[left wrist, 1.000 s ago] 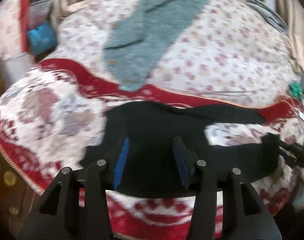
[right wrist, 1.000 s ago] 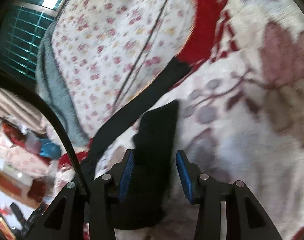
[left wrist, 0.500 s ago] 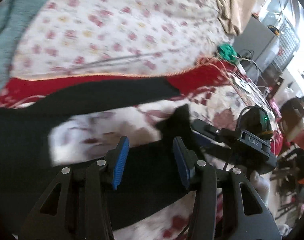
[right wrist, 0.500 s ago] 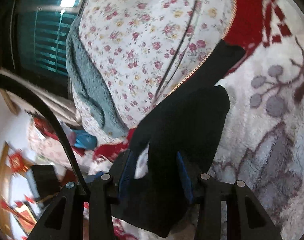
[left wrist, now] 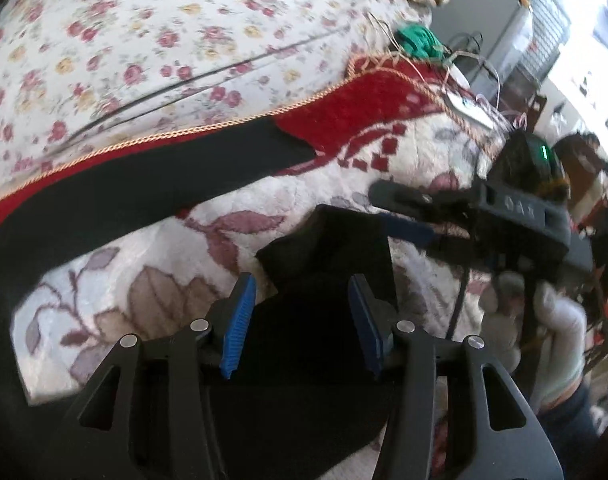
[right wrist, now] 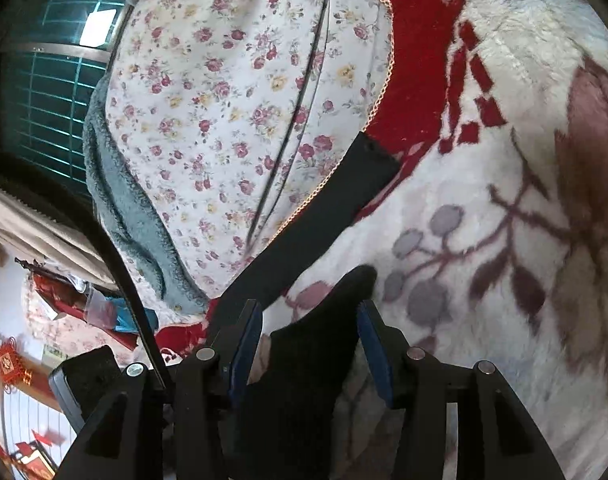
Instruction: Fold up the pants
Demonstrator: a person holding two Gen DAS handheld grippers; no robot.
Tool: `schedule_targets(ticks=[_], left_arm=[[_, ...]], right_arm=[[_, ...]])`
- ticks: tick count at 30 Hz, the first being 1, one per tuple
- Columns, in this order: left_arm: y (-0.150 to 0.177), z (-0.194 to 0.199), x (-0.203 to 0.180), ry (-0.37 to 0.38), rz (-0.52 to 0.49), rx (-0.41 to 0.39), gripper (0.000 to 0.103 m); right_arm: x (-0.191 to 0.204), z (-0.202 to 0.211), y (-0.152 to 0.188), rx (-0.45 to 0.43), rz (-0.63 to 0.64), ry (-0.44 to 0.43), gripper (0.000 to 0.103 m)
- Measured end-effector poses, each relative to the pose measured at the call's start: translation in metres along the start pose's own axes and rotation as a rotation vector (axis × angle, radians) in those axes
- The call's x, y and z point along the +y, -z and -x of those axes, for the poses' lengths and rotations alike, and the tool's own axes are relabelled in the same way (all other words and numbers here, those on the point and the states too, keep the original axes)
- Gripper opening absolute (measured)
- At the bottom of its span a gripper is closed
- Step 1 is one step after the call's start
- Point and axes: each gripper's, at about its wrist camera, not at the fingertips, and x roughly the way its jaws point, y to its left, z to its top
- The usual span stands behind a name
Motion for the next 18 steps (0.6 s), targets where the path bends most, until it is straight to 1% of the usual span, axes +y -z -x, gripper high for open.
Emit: schedule_targets(ticks=[3,4,6,7,8,9,10,11,12,13,14,15,16,18], left_arm=[[0.003,-0.009,-0.004,0.008,-0.055,0.023,0.048],[0.005,-0.012,-0.005,0.006,-0.075,0.031,0.048],[0.008,-0.018,-0.006,0.001,-0.103,0.041,0.048],[0.009,-0.022,-0.006,0.002,-0.111,0.053,0.048],[0.011,-0.026,-0.004,0.007,-0.108,0.068,0.048],[0.012,-0.028,-0.002,0.015,-0.100,0.073,0.048],[0.014,-0.029,0.001,0.029,-0.085,0.064,0.048],[0.015,-0.029,0.003,0.036,-0.078,0.057,0.048],[0.016,-0.029,0.003,0.042,-0.083,0.057,0.044],[0.016,-0.028,0.002,0.031,-0.103,0.058,0.030],[0.016,-0.025,0.000,0.029,-0.119,0.054,0.017],[0.016,-0.021,-0.001,0.055,-0.125,0.053,0.011],[0.017,-0.014,-0.002,0.102,-0.128,0.052,0.008],[0.019,0.003,-0.009,0.137,-0.159,0.012,0.008]], right_arm=[[0.010,-0.016,-0.018,0.094,0.125,0.085,0.048],[0.014,-0.027,-0.025,0.147,0.170,0.126,0.048],[0.013,-0.041,-0.030,0.220,0.215,0.183,0.048],[0.013,-0.052,-0.030,0.273,0.242,0.195,0.048],[0.011,-0.055,-0.027,0.295,0.257,0.192,0.048],[0.012,-0.057,-0.024,0.303,0.281,0.187,0.044],[0.017,-0.058,-0.019,0.293,0.325,0.177,0.027],[0.020,-0.056,-0.014,0.272,0.363,0.180,0.023],[0.022,-0.053,-0.010,0.248,0.381,0.194,0.018],[0.023,-0.047,-0.007,0.228,0.379,0.198,0.015],[0.023,-0.039,-0.006,0.203,0.363,0.194,0.014],[0.023,-0.028,-0.003,0.171,0.344,0.190,0.012],[0.024,-0.012,0.000,0.135,0.326,0.184,0.008],[0.028,0.028,0.009,0.041,0.284,0.166,0.008]])
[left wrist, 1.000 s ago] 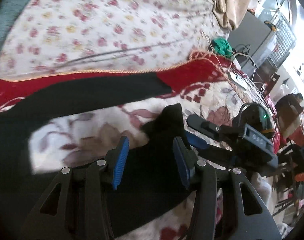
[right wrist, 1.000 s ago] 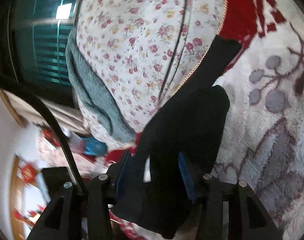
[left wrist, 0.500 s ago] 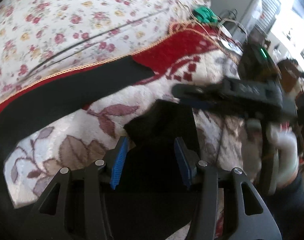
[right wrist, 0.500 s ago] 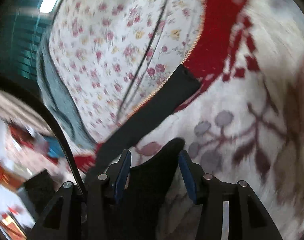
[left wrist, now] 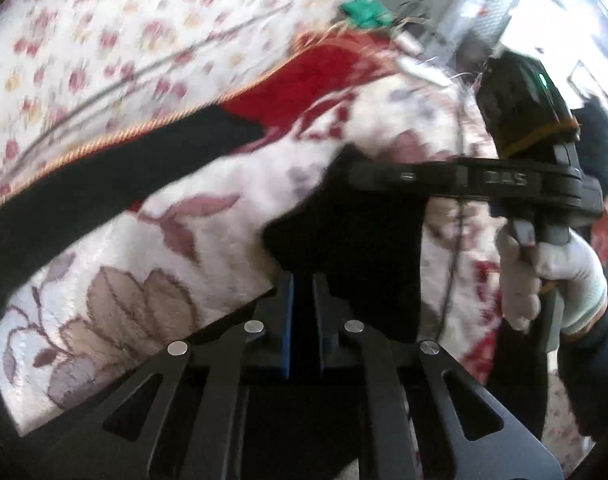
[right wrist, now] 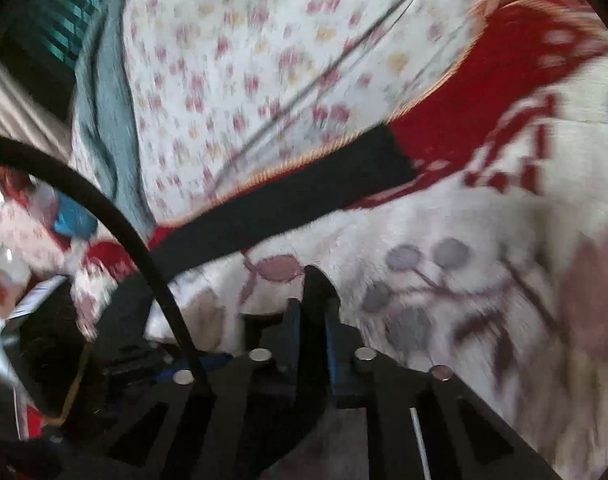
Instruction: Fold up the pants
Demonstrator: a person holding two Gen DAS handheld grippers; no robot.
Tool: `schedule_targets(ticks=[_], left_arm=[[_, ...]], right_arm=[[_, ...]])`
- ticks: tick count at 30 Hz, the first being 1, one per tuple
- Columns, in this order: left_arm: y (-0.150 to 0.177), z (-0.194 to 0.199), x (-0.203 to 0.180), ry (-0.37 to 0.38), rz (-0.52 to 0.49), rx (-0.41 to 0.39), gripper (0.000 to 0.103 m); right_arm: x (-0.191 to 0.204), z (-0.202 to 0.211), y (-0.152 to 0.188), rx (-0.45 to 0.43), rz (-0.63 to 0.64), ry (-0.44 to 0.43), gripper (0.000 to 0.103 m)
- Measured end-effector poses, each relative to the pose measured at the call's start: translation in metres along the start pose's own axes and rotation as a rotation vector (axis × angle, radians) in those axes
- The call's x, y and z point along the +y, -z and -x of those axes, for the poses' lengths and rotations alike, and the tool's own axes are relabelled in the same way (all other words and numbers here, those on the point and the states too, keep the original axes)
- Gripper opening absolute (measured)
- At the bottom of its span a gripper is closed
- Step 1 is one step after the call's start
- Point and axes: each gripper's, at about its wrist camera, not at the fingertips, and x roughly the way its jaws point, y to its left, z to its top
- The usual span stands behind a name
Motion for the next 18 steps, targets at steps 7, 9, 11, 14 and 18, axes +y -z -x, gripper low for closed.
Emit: schedule_targets(ticks=[7,9,11,14,18], left_arm=[[-0.001,0.028,-0.021,0.000,-0.057,-0.086,0.007],[-0.002,0.027,-0.015,-0.004,-0.005,-0.076,0.007],[0.000,0.026,-0.006,-0.025,0.056,-0.066,0.007],[0.003,0.031,-0.001,-0.060,0.077,-0.062,0.007],[0.009,0.033,-0.009,-0.043,0.030,-0.032,0.008]], right_arm=[[0.007,0.119,0.050,-0.230,-0.184,0.133,0.006],[0.010,0.116,0.038,-0.237,-0.177,0.189,0.006],[0.009,0.093,0.019,-0.222,-0.167,0.169,0.006],[0.001,0.059,0.004,-0.144,-0.205,0.157,0.008],[-0.011,0.064,0.030,-0.143,-0.189,0.115,0.028]])
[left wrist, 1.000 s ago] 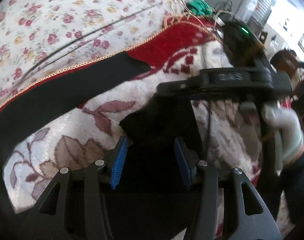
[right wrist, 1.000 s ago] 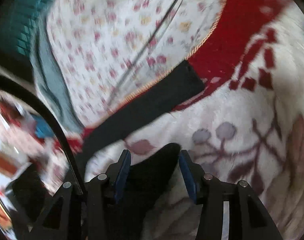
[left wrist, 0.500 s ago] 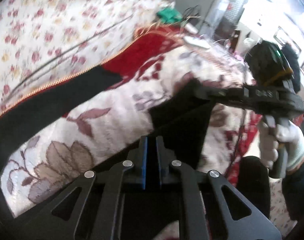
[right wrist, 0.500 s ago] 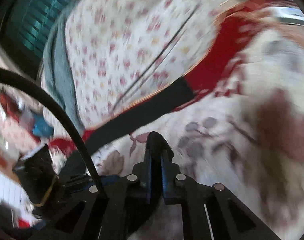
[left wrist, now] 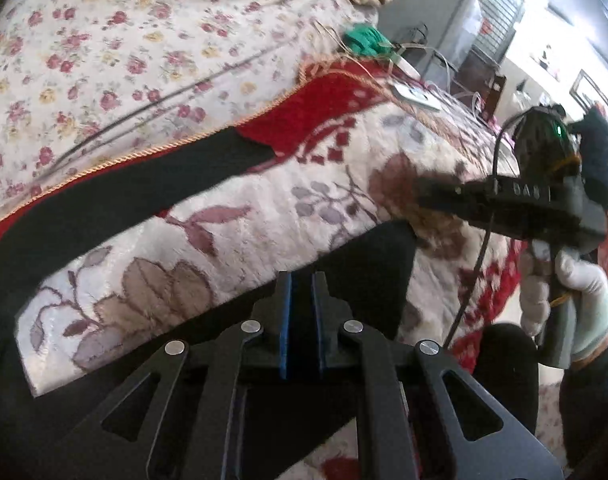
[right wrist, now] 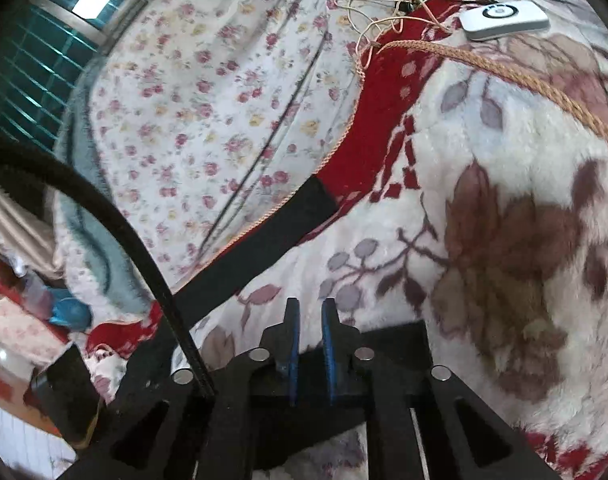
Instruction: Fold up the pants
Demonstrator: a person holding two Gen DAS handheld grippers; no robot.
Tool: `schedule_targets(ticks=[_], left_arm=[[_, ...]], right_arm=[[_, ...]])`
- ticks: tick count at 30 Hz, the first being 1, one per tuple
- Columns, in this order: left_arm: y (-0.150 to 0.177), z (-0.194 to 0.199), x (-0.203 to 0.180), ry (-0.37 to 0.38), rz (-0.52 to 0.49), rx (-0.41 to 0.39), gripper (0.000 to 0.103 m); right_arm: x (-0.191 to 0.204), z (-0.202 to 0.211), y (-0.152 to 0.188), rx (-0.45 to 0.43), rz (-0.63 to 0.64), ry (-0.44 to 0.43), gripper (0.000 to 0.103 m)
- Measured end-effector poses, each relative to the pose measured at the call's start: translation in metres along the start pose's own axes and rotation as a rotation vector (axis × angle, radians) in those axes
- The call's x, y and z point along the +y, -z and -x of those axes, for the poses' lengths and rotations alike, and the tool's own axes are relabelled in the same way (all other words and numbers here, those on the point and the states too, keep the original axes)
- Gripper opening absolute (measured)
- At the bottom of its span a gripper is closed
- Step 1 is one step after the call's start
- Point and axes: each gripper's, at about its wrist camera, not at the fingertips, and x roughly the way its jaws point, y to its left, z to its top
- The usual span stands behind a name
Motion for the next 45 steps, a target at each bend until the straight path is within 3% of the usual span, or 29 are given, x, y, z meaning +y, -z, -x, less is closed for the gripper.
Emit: schedule_targets(ticks=[1,2,5,10,11,13,20,22,24,27,29,33,36,40,45], left_arm=[[0.000,-0.003,-0.002,0.009,-0.006,0.015,0.008],[0.002,-0.006,-0.005,0.015,-0.015,0.032,0.012],[0.012,-0.009,-0.015,0.036,-0.050,0.067,0.021],[0.036,-0.001,-0.028,0.081,-0.060,0.104,0.022],[0.041,-0.001,-0.031,0.084,-0.062,0.110,0.022],[0.046,0.000,-0.033,0.065,-0.068,0.111,0.022],[0.035,-0.007,-0.020,0.034,0.003,0.098,0.022],[0.025,-0.009,-0.012,0.019,0.045,0.072,0.022],[0.018,-0.014,-0.007,-0.014,0.068,0.058,0.022],[0.012,-0.028,-0.002,-0.041,0.089,0.072,0.022],[0.014,-0.036,0.000,-0.061,0.100,0.101,0.022],[0.021,-0.030,-0.004,-0.070,0.076,0.090,0.022],[0.022,-0.023,-0.004,-0.049,0.087,0.080,0.031],[0.029,-0.011,-0.001,-0.040,0.127,0.068,0.033],[0.043,0.006,0.008,-0.043,0.201,0.065,0.033]], right_arm=[[-0.009,0.002,0.007,0.005,0.004,0.018,0.045],[-0.019,0.003,0.014,0.021,0.004,0.033,0.049],[-0.044,-0.004,0.022,0.073,0.004,0.023,0.049],[-0.050,-0.031,0.014,0.101,0.082,-0.053,0.049],[-0.048,-0.035,0.013,0.104,0.093,-0.063,0.046],[-0.043,-0.040,0.013,0.106,0.103,-0.095,0.014],[0.009,0.009,-0.006,-0.037,0.167,-0.207,0.012],[0.021,0.004,-0.019,-0.038,0.187,-0.158,0.012],[0.029,-0.024,-0.028,-0.004,0.237,-0.044,0.012],[0.010,-0.080,-0.033,0.085,0.218,0.088,0.014],[-0.011,-0.108,-0.028,0.180,0.131,0.105,0.014],[-0.025,-0.080,-0.018,0.093,0.078,0.098,0.023],[-0.030,-0.045,-0.007,0.043,0.068,0.093,0.047],[-0.047,-0.034,0.012,0.088,0.004,0.102,0.047],[-0.055,-0.044,0.024,0.033,-0.042,0.035,0.048]])
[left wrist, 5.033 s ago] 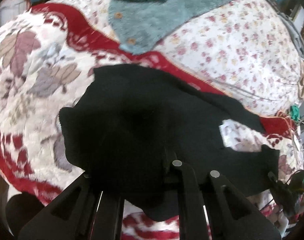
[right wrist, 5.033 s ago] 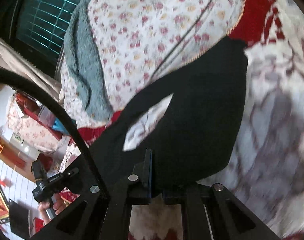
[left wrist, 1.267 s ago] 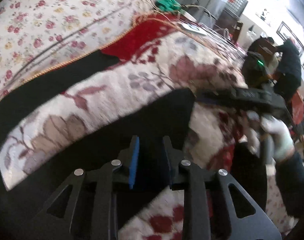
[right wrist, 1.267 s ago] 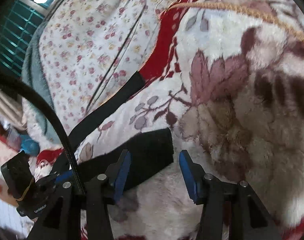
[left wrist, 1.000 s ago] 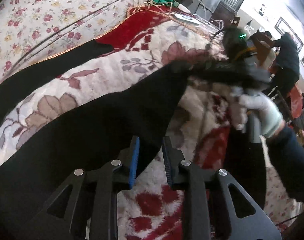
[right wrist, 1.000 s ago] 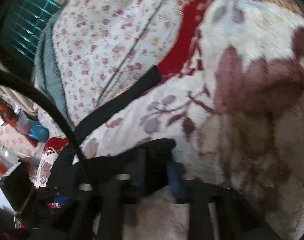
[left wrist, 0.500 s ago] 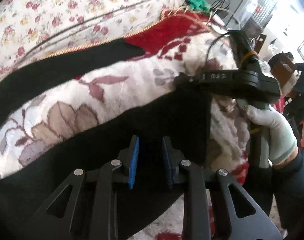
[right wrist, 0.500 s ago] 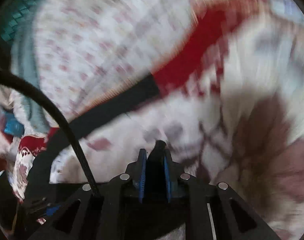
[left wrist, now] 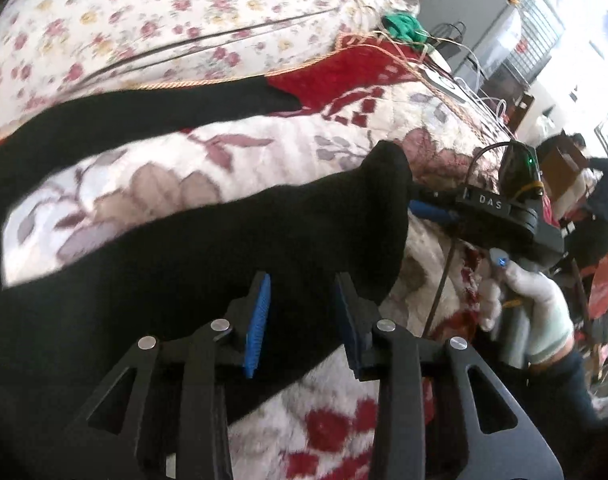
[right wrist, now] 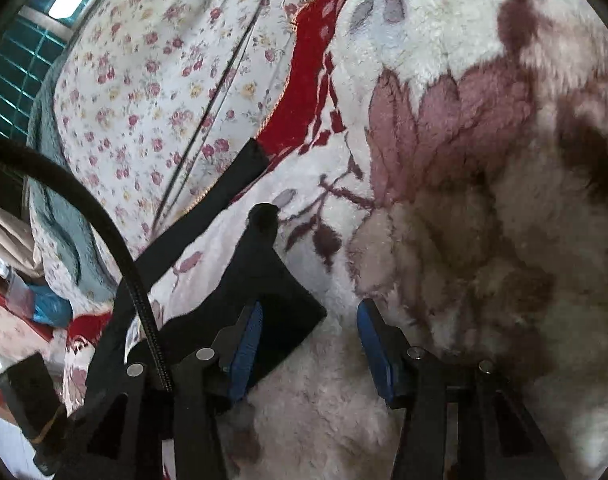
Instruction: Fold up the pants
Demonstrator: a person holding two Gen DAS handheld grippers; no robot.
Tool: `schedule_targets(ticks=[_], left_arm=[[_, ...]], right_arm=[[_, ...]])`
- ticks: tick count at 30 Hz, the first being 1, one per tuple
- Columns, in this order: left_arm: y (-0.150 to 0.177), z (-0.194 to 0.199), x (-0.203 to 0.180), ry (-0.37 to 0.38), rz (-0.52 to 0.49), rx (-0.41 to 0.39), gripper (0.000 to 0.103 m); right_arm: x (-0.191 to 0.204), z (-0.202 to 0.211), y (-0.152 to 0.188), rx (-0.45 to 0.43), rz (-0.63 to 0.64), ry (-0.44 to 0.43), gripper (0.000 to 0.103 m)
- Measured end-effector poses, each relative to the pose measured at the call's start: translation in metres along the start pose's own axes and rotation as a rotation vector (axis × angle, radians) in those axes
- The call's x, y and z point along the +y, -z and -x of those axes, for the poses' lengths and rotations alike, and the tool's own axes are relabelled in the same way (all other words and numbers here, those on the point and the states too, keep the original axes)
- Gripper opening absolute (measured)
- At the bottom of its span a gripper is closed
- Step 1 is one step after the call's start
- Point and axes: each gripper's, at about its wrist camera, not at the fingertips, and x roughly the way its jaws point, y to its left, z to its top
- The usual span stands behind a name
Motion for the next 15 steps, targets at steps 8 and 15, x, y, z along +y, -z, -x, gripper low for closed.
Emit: schedule_targets(ticks=[8,15], left_arm=[[0.018,0.036,0.024,-0.030,0.064,-0.040,0.033],[0.030,0.032,0.032,-0.036,0.130,-0.022,0.033]], right_arm=[[0.004,0.023,0.002,-0.022,0.020,0.021,0.052],[0.010,0.006,0.011,-0.014,0.008,0.031,0.055]])
